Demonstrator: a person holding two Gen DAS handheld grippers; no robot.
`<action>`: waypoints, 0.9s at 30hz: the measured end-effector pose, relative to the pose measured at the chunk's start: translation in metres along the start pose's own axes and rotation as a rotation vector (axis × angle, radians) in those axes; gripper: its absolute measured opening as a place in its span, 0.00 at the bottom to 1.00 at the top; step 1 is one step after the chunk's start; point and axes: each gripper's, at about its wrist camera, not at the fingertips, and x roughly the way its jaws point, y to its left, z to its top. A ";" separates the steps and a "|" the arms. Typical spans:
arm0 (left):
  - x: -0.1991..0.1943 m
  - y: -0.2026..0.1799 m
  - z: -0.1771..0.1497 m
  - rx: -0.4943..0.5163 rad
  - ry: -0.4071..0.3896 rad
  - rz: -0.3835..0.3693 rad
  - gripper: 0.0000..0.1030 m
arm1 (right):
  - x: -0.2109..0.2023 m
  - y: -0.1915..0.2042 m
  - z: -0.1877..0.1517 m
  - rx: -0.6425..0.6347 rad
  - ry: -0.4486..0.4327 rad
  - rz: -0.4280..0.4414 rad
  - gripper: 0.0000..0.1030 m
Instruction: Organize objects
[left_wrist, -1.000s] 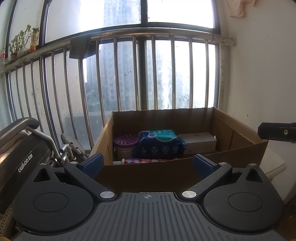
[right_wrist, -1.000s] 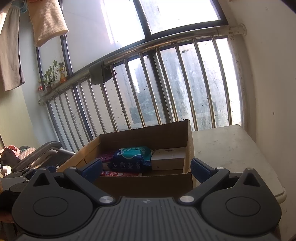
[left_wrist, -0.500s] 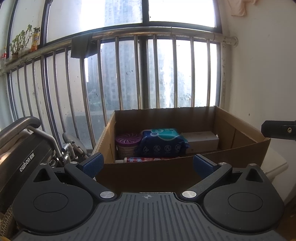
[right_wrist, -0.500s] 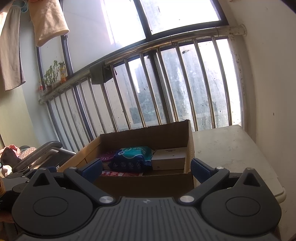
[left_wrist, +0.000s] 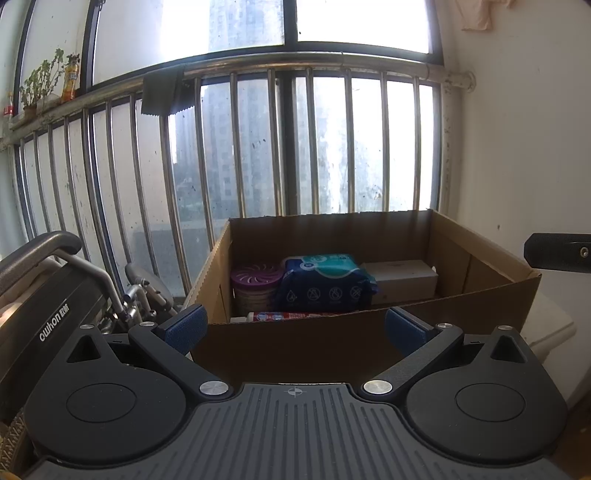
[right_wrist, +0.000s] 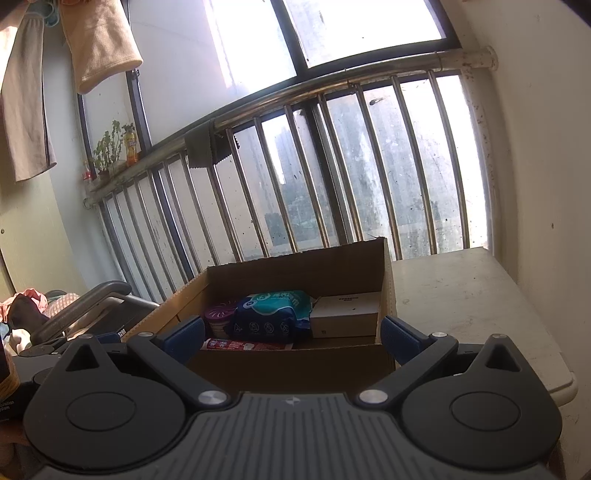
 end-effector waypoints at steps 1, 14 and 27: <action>0.000 0.000 0.000 0.000 -0.001 0.001 1.00 | 0.000 0.000 0.000 -0.003 -0.001 -0.004 1.00; 0.003 -0.007 -0.003 0.020 0.011 -0.011 1.00 | 0.003 -0.001 0.000 -0.010 0.014 -0.015 1.00; 0.003 -0.008 -0.002 0.021 0.013 -0.013 1.00 | 0.004 -0.005 -0.003 -0.003 0.020 -0.032 1.00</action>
